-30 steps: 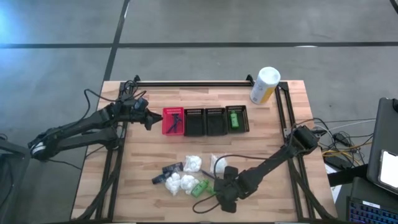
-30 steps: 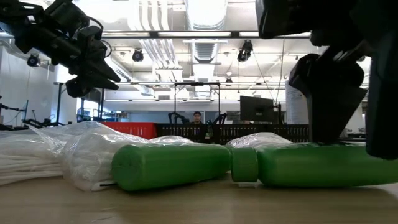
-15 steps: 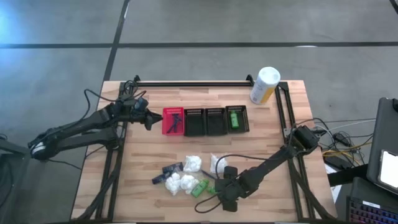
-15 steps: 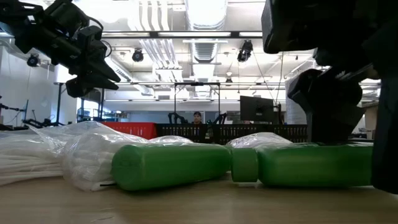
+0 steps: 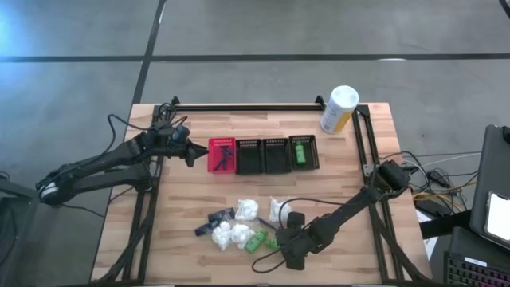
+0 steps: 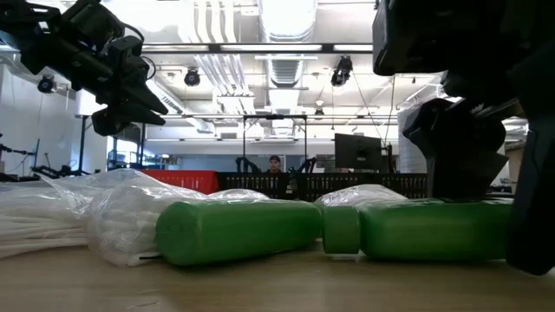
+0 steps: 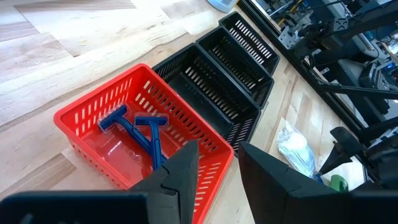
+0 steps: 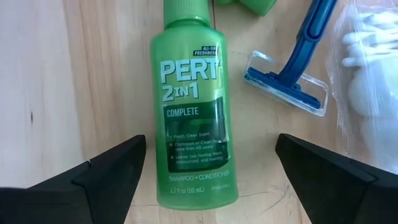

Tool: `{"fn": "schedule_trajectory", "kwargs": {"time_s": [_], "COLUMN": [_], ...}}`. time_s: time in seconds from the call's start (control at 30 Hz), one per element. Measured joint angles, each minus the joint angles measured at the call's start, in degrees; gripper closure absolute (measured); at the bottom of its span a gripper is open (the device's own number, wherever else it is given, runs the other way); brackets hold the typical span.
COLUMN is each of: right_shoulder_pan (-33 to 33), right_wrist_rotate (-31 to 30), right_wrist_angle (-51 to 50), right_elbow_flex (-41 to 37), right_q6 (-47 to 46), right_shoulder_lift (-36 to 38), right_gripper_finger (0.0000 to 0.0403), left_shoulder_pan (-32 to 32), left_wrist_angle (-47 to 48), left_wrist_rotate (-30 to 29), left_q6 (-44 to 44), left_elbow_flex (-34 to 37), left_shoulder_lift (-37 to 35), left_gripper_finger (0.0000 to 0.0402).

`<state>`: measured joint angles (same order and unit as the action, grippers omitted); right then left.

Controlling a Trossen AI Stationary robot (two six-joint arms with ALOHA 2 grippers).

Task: Pick & Place Travel size toiletries
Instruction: Put the shampoo into the right black bin

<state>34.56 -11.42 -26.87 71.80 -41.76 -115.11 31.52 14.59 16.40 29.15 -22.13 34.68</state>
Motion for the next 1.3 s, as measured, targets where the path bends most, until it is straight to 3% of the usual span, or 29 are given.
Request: {"fn": "schedule_trajectory", "kwargs": {"time_s": [0.43,1.07,1.3], "right_shoulder_pan": [0.0,-0.2,-0.2], "right_wrist_rotate": [-0.7,-0.9,-0.5], "right_wrist_angle": [0.7,0.7,0.7], "right_elbow_flex": [-0.4,0.1,0.1], "right_q6": [-0.8,-1.8,-1.9], "right_shoulder_lift": [-0.1,-0.2,-0.2], "right_gripper_finger": [0.0048,0.0226,0.0244], "left_shoulder_pan": [0.0,0.0,0.0], "left_wrist_angle": [0.0,0.0,0.0], "left_wrist_rotate": [0.0,0.0,0.0], "left_q6": [0.0,0.0,0.0], "left_elbow_flex": [0.0,0.0,0.0], "left_shoulder_lift": [0.0,0.0,0.0], "left_gripper_finger": [0.0282,0.0282,0.0282]}}
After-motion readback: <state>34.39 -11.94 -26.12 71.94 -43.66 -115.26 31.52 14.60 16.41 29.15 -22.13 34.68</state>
